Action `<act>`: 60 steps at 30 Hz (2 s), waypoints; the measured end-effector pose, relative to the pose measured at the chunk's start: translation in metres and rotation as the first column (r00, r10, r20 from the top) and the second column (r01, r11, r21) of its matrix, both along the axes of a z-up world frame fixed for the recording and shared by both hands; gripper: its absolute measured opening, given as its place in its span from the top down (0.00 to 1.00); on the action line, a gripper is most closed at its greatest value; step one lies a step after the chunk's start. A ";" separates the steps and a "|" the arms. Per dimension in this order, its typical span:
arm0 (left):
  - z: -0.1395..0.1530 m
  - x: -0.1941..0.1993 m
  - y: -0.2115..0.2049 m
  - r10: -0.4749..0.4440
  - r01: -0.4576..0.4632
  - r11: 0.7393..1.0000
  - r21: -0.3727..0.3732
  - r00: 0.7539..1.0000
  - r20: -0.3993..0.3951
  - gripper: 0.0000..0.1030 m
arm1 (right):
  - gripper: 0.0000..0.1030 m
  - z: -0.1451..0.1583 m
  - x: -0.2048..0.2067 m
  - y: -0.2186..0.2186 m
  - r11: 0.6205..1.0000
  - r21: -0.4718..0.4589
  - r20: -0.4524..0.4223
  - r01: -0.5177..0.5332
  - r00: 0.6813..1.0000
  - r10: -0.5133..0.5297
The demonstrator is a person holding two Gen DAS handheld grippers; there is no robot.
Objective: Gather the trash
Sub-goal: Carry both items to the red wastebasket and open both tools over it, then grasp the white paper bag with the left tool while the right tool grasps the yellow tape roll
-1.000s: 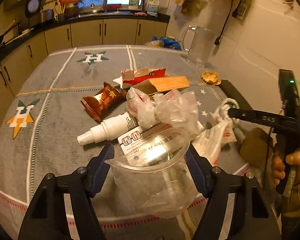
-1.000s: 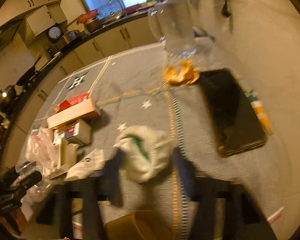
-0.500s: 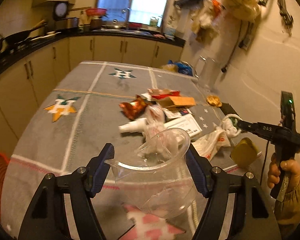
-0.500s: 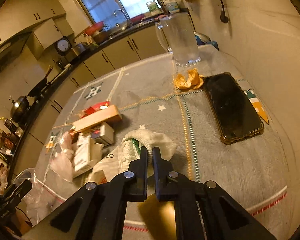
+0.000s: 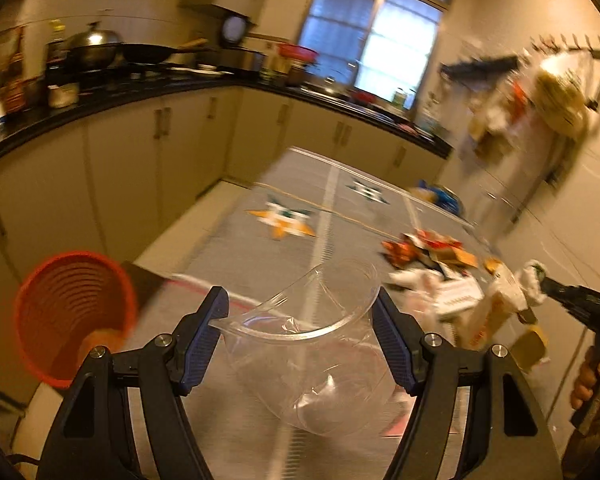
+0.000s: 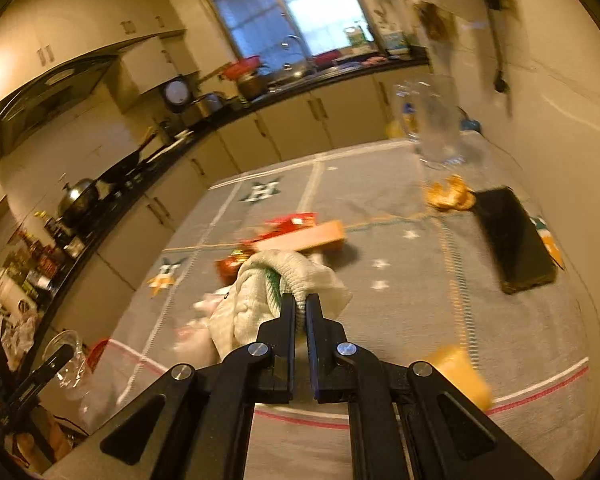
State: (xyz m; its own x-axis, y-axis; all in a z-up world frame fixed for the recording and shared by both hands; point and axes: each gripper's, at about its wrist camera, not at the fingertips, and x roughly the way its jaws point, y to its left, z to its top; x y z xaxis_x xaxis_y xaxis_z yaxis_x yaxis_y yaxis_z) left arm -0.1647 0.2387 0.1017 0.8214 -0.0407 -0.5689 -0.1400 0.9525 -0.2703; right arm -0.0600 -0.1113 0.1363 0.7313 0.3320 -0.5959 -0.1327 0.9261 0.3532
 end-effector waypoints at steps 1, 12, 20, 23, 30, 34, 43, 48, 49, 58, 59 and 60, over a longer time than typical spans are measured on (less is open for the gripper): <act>-0.001 -0.005 0.012 0.028 -0.028 1.000 0.000 1.000 0.003 0.31 | 0.94 0.006 -0.002 0.010 1.000 -0.008 0.018 -0.014 1.000 0.014; -0.034 -0.043 0.130 0.261 -0.261 0.963 -0.068 0.965 -0.021 0.31 | 0.94 0.023 0.004 0.158 0.961 -0.030 0.006 -0.273 0.962 0.273; -0.064 -0.046 0.211 0.338 -0.346 0.925 -0.157 0.938 -0.073 0.31 | 0.94 -0.024 0.024 0.304 0.868 -0.017 -0.107 -0.497 0.864 0.493; -0.072 -0.044 0.232 0.367 -0.378 0.909 -0.177 0.926 -0.093 0.31 | 0.94 -0.048 0.032 0.360 0.823 0.017 -0.162 -0.567 0.811 0.562; -0.080 -0.046 0.261 0.394 -0.409 0.884 -0.226 0.912 -0.110 0.26 | 0.92 -0.104 0.044 0.454 0.748 0.105 -0.269 -0.656 0.705 0.656; -0.081 -0.048 0.264 0.404 -0.421 0.879 -0.226 0.907 -0.118 0.24 | 0.65 -0.115 0.041 0.466 0.738 0.116 -0.281 -0.665 0.690 0.667; -0.080 -0.057 0.258 0.418 -0.440 0.861 -0.256 0.898 -0.135 0.22 | 0.53 -0.106 0.039 0.426 0.780 0.079 -0.264 -0.620 0.742 0.617; -0.063 -0.057 0.232 0.394 -0.409 0.887 -0.213 0.912 -0.111 0.21 | 0.51 -0.094 0.031 0.380 0.819 0.073 -0.236 -0.570 0.788 0.569; -0.059 -0.055 0.224 0.381 -0.395 0.895 -0.206 0.918 -0.106 0.21 | 0.50 -0.092 0.030 0.372 0.825 0.076 -0.231 -0.560 0.795 0.561; -0.032 -0.033 0.135 0.199 -0.210 0.967 -0.142 0.976 -0.087 0.19 | 0.37 -0.058 0.003 0.241 0.912 0.060 -0.131 -0.406 0.902 0.411; -0.029 -0.028 0.121 0.165 -0.175 0.975 -0.138 0.983 -0.086 0.19 | 0.35 -0.054 -0.002 0.221 0.923 0.052 -0.115 -0.380 0.916 0.384; -0.027 -0.024 0.107 0.130 -0.140 0.981 -0.136 0.988 -0.084 0.19 | 0.32 -0.049 -0.007 0.198 0.936 0.042 -0.099 -0.348 0.931 0.351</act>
